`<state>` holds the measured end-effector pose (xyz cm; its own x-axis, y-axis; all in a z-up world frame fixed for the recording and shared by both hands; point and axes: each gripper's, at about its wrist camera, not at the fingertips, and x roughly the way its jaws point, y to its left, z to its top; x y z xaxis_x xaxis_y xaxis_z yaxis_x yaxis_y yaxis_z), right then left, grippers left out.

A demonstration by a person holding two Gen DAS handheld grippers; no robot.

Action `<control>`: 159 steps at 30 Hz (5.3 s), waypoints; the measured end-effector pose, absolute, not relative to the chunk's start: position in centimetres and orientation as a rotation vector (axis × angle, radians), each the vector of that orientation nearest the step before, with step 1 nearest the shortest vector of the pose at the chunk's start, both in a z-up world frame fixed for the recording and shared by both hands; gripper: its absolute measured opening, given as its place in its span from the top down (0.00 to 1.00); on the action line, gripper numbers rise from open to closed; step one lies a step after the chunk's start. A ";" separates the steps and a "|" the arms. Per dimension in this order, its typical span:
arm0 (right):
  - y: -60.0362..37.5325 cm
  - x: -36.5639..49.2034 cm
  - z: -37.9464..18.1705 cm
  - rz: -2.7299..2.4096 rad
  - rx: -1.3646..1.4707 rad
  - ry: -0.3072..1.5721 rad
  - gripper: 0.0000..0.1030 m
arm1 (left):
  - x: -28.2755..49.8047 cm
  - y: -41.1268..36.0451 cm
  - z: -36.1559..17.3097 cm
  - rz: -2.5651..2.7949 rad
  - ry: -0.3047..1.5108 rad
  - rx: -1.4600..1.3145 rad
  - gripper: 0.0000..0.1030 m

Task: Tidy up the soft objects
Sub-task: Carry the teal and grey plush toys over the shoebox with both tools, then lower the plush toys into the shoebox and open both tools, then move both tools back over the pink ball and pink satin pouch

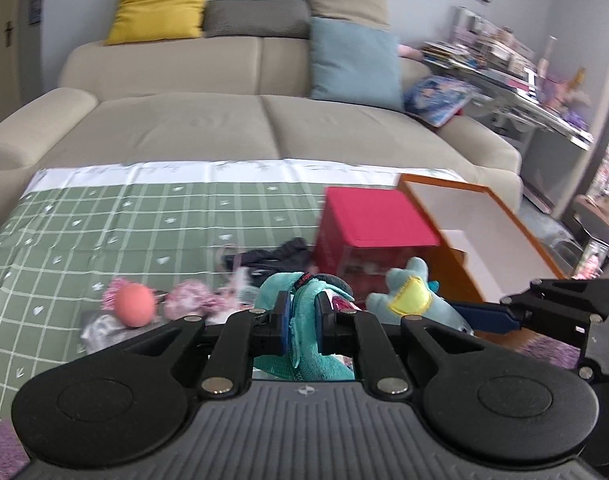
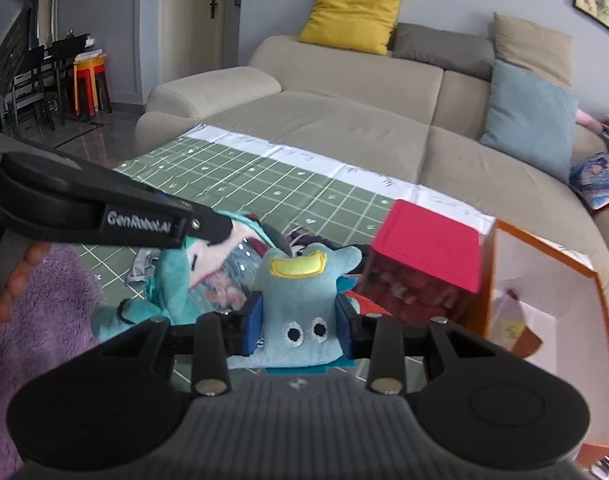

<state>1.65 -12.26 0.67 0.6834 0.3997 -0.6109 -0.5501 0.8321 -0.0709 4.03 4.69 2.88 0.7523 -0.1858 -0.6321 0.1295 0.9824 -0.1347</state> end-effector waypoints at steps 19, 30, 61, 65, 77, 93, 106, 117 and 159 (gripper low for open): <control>-21.9 0.1 4.8 0.363 -0.220 0.516 0.64 | 5.8 -5.1 8.0 -0.389 0.600 -0.024 0.87; -29.0 3.9 3.9 0.302 -0.189 0.546 0.64 | 10.2 -12.7 7.3 -0.482 0.654 0.015 0.87; -33.8 16.6 -7.8 0.371 -0.221 0.968 0.58 | 20.2 -24.4 -5.1 -0.510 1.005 0.353 0.87; -33.7 17.3 -8.1 0.367 -0.210 0.999 0.56 | 20.2 -24.7 -5.4 -0.504 0.997 0.400 0.86; -33.7 17.4 -8.1 0.352 -0.193 1.032 0.45 | 21.1 -23.6 -5.1 -0.478 1.045 0.377 0.77; -32.7 14.7 -2.8 0.307 -0.221 0.918 0.41 | 18.2 -21.9 1.5 -0.532 0.941 0.315 0.69; -28.9 8.0 0.5 0.260 -0.151 0.823 0.29 | 12.0 -15.6 5.2 -0.554 0.796 0.181 0.62; -26.0 4.6 0.1 0.176 -0.028 0.807 0.28 | 7.8 -9.2 4.5 -0.446 0.745 0.086 0.60; -6.7 7.2 -3.1 0.476 -0.191 0.697 0.28 | 6.2 11.5 -0.9 0.018 0.787 -0.133 0.57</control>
<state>7.24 -6.67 -3.07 0.6653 0.3566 -0.6559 -0.4817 0.8763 -0.0122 6.22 11.53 -0.89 0.7060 -0.0333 -0.7074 -0.0658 0.9915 -0.1123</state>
